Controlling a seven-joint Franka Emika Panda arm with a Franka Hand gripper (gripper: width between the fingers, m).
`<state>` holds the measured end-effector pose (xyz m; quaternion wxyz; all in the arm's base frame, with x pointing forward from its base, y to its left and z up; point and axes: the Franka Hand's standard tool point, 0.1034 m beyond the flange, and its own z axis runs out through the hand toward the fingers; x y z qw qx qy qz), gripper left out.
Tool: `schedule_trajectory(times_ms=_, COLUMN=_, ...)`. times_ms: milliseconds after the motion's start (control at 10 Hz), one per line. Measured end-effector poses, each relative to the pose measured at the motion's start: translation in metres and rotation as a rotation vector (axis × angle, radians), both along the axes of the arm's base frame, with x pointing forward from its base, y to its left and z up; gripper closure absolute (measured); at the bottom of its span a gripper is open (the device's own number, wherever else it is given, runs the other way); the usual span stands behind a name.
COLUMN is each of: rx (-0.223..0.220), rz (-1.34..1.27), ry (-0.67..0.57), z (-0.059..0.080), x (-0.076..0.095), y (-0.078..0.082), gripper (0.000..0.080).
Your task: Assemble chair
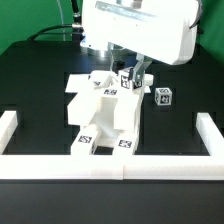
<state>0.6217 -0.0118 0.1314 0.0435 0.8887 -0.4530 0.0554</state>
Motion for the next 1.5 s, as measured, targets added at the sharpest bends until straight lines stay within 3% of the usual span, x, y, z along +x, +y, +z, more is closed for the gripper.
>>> schedule_trajectory(times_ms=100, rx=-0.001, rz=0.015, ry=0.002, z=0.000, x=0.000, y=0.000, gripper=0.0512)
schedule_trajectory(times_ms=200, rx=-0.001, rz=0.020, ry=0.003, z=0.000, x=0.000, y=0.000, gripper=0.0315)
schedule_trajectory(times_ms=300, rx=-0.003, rz=0.046, ry=0.007, z=0.000, x=0.000, y=0.000, gripper=0.0315)
schedule_trajectory(times_ms=400, rx=-0.005, rz=0.062, ry=0.009, z=0.000, x=0.000, y=0.000, gripper=0.0189)
schedule_trajectory(times_ms=500, rx=-0.009, rz=0.133, ry=0.019, z=0.000, x=0.000, y=0.001, gripper=0.0157)
schedule_trajectory(times_ms=800, rx=-0.028, rz=0.487, ry=0.059, z=0.000, x=0.001, y=0.006, gripper=0.0151)
schedule_trajectory(times_ms=1500, rx=-0.064, rz=0.979, ry=0.125, z=0.000, x=0.001, y=0.009, gripper=0.0151)
